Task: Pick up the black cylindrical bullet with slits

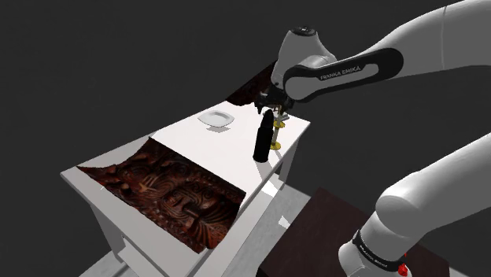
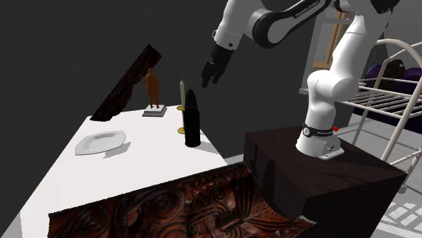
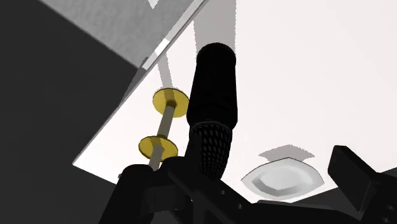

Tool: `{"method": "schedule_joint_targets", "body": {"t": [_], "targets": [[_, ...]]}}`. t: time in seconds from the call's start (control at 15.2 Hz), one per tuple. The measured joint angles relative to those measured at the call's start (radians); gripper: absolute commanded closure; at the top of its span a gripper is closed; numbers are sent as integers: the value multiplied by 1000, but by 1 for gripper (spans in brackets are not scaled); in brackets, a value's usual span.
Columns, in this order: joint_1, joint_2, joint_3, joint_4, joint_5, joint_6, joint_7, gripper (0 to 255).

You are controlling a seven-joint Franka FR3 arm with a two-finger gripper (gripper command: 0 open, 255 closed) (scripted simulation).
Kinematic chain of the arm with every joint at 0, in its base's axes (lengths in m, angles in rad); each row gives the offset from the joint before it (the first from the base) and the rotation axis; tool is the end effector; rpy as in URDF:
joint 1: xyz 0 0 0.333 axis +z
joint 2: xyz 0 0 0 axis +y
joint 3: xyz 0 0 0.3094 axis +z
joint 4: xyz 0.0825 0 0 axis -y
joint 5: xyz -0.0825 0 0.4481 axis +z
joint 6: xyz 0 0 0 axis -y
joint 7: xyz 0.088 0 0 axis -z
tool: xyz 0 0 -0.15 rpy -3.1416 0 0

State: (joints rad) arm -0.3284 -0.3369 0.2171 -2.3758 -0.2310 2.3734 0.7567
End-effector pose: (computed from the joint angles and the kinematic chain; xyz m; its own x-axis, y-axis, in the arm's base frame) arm 0.5415 -0.0711 0.4084 0.6844 -0.6102 0.3992 -0.6647 -0.7471 -0.0023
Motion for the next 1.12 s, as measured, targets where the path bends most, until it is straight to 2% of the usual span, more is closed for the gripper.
{"method": "schedule_joint_targets", "body": {"t": [0.2,0.59,0.73,1.12], "targets": [[-76,91,29,36,-107,78,159,0],[-191,250,61,143,-358,142,515,0],[-207,285,59,169,-412,149,586,0],[-217,332,55,145,-505,202,686,0]]}}
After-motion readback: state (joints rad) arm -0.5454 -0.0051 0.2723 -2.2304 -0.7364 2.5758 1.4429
